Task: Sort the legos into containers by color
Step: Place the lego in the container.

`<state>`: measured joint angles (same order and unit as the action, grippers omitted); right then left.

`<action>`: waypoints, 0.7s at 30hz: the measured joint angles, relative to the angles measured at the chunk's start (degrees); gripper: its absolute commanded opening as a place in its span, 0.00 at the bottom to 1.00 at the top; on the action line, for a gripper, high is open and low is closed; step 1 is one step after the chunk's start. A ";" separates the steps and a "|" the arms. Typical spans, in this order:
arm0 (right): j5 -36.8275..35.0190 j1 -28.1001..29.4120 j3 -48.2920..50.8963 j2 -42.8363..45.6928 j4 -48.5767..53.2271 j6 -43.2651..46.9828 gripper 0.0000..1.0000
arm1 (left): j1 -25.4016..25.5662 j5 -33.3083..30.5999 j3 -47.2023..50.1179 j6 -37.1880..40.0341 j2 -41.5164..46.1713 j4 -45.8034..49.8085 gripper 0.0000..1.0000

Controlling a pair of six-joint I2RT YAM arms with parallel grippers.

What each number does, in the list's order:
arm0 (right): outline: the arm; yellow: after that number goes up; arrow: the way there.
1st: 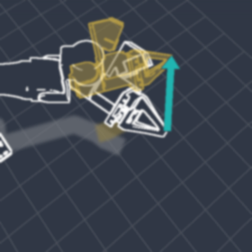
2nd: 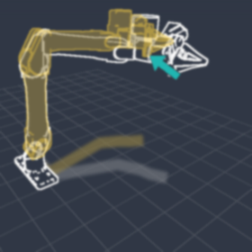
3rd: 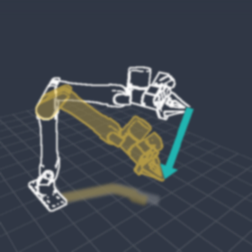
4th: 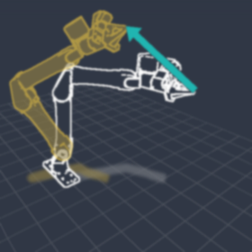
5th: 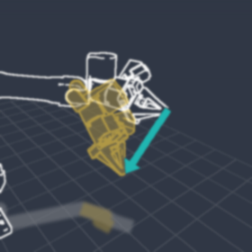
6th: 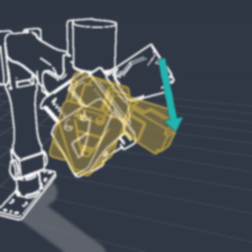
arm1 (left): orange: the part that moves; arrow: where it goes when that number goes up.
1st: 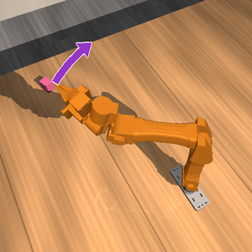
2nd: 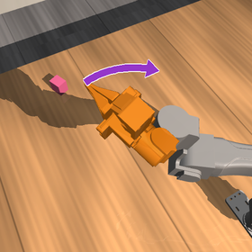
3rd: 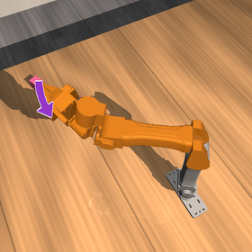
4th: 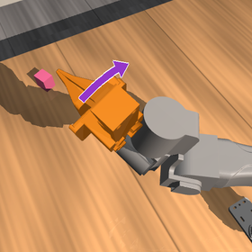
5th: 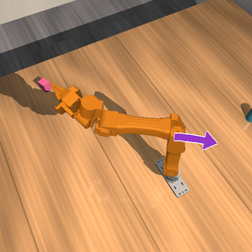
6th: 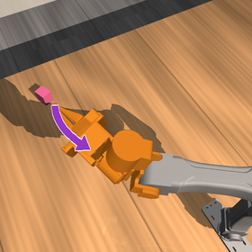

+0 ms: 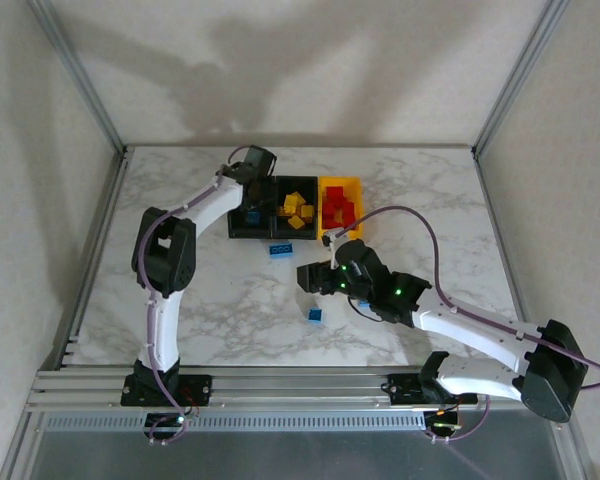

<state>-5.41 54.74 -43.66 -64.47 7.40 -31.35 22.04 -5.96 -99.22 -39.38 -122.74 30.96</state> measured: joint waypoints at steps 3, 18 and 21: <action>-0.52 -0.02 0.02 0.39 0.13 0.00 0.67 | 0.00 0.00 -0.35 0.22 -0.11 0.42 0.46; -0.94 -0.02 0.07 0.52 0.17 0.00 0.67 | 0.96 0.00 2.71 0.20 3.39 0.61 0.54; -1.11 -0.02 0.44 1.09 0.28 0.00 0.68 | 3.19 0.02 8.31 0.20 10.03 -0.26 0.59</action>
<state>-6.52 54.72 -43.22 -63.37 7.68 -31.35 25.23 -5.93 -90.91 -39.18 -112.71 30.70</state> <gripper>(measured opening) 0.676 0.564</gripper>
